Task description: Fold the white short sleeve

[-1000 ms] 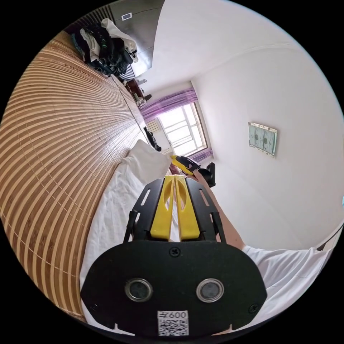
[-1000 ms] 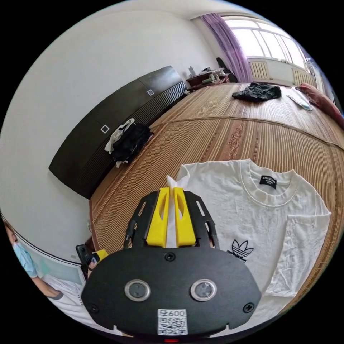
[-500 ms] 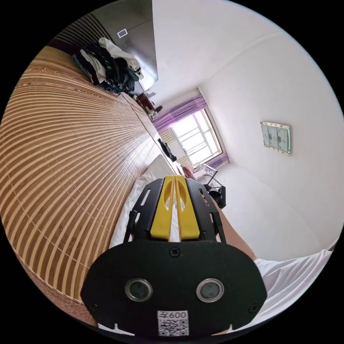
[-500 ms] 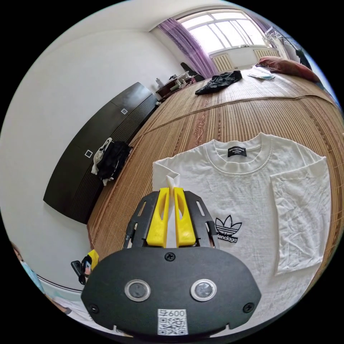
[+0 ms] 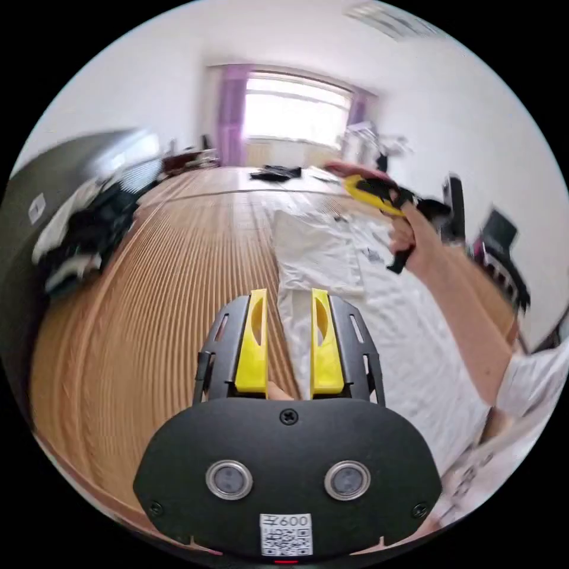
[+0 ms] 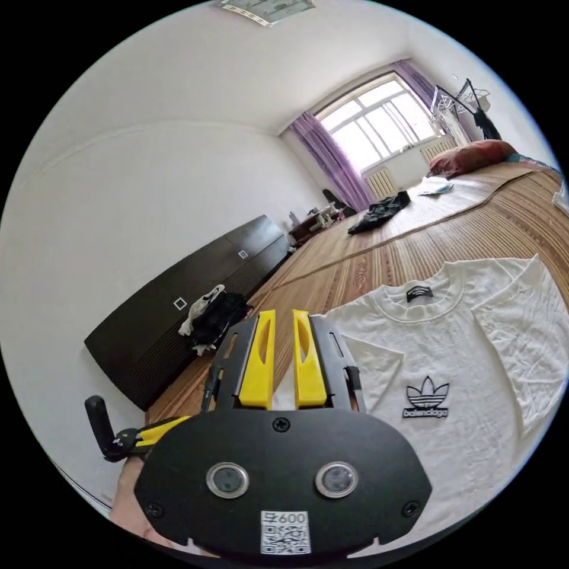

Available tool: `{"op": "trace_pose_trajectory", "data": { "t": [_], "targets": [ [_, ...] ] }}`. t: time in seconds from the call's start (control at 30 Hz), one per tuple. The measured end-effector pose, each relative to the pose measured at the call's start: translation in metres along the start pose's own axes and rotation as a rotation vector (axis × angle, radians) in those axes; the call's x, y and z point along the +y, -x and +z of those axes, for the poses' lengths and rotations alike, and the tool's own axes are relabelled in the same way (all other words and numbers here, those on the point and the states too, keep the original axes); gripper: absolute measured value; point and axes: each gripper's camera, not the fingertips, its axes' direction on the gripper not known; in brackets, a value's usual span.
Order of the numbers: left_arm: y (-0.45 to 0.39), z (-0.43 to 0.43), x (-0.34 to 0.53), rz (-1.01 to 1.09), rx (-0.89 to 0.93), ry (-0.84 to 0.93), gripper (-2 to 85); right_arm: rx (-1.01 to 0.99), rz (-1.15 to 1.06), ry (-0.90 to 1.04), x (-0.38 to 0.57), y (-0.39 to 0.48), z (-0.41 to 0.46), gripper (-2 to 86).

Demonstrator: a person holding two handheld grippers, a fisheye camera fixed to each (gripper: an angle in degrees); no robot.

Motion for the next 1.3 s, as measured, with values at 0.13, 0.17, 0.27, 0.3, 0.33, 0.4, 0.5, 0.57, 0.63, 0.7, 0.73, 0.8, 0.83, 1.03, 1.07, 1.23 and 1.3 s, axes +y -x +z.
{"op": "trace_pose_trajectory", "data": {
  "t": [0.13,0.17,0.27,0.3,0.33,0.4,0.5,0.57,0.63,0.7,0.73,0.8,0.83,1.03,1.07,1.23,1.3],
  "targets": [
    [0.016,0.048,-0.042,0.255,0.085,0.056,10.0,-0.073,-0.022,-0.026,0.036,-0.034,0.006,-0.1],
    [0.022,0.059,-0.050,0.261,0.154,0.044,9.8,-0.081,-0.005,-0.012,0.039,-0.043,0.008,-0.1],
    [0.021,0.080,-0.059,0.278,0.229,0.065,9.5,-0.205,0.050,0.023,0.049,-0.080,0.010,-0.2],
    [0.013,0.080,-0.062,0.295,0.204,0.079,9.2,-0.214,0.057,0.007,0.054,-0.087,0.007,-0.4],
    [0.009,0.077,-0.062,0.299,0.179,0.068,9.1,-0.191,0.048,-0.007,0.058,-0.090,0.004,-0.6],
    [-0.005,0.069,-0.063,0.311,0.102,0.027,8.6,-0.155,0.042,-0.008,0.060,-0.093,0.003,-0.7],
    [-0.020,0.068,-0.073,0.328,0.094,0.031,8.4,-0.169,0.043,-0.004,0.058,-0.100,0.001,-0.7],
    [-0.023,0.072,-0.081,0.337,0.138,0.065,8.4,-0.169,0.063,-0.009,0.058,-0.107,-0.001,-0.7],
    [-0.028,0.079,-0.090,0.333,0.154,0.108,8.7,-0.177,0.079,-0.018,0.056,-0.113,-0.003,-0.8],
    [-0.036,0.083,-0.096,0.332,0.140,0.140,8.8,-0.180,0.083,-0.013,0.054,-0.117,-0.003,-0.8],
    [-0.042,0.082,-0.099,0.343,0.134,0.139,8.7,-0.181,0.084,-0.008,0.053,-0.118,-0.002,-0.8],
    [-0.049,0.076,-0.101,0.344,0.112,0.118,8.5,-0.178,0.095,0.002,0.050,-0.121,0.000,-0.8],
    [-0.054,0.071,-0.101,0.344,0.085,0.096,8.3,-0.179,0.106,0.005,0.048,-0.123,0.001,-0.8],
    [-0.095,0.062,-0.105,0.443,-0.014,0.058,7.0,-0.192,0.156,-0.016,0.038,-0.135,0.001,-0.8],
    [-0.107,0.061,-0.104,0.467,-0.055,0.050,6.7,-0.194,0.157,-0.016,0.037,-0.135,0.001,-0.8],
    [-0.146,0.049,-0.091,0.589,-0.162,-0.046,4.3,-0.193,0.158,-0.009,0.022,-0.132,0.007,-0.8],
    [-0.148,0.043,-0.091,0.562,-0.177,-0.065,4.3,-0.200,0.167,-0.009,0.017,-0.132,0.010,-0.8]
  ]
}}
